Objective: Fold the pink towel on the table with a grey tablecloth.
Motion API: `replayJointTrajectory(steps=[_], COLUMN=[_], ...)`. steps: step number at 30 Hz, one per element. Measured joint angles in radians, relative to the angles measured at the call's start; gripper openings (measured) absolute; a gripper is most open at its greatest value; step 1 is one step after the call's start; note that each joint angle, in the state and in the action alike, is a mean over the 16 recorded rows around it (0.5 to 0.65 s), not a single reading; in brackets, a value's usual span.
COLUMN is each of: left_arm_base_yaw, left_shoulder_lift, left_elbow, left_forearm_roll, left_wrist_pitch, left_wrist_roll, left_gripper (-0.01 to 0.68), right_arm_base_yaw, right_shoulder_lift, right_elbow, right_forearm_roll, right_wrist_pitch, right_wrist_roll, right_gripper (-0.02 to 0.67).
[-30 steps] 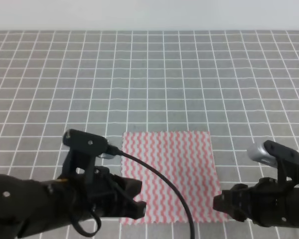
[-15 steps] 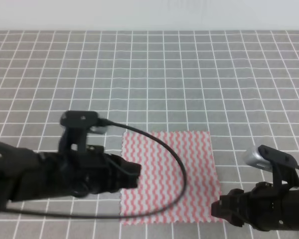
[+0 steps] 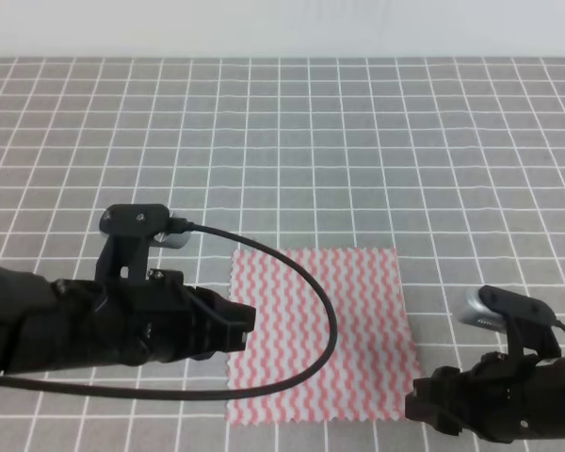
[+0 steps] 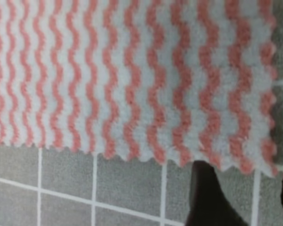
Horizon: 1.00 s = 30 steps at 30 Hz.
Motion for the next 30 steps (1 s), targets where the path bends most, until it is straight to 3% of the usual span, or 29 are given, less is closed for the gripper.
replayJointTrajectory(steps=[30], left_arm_base_yaw=[0.000], left_shoulder_lift=[0.002], left_elbow=[-0.001], left_forearm_roll=[0.001], left_wrist_pitch=[-0.001], left_wrist_roll=[0.018], left_gripper=[-0.003], right_arm_base_yaw=[0.000], right_shoulder_lift=[0.060], right_elbow=[0.000], right_forearm_roll=[0.056], right_wrist_pitch=[-0.018], right_wrist_roll=[-0.007], right_gripper=[0.286])
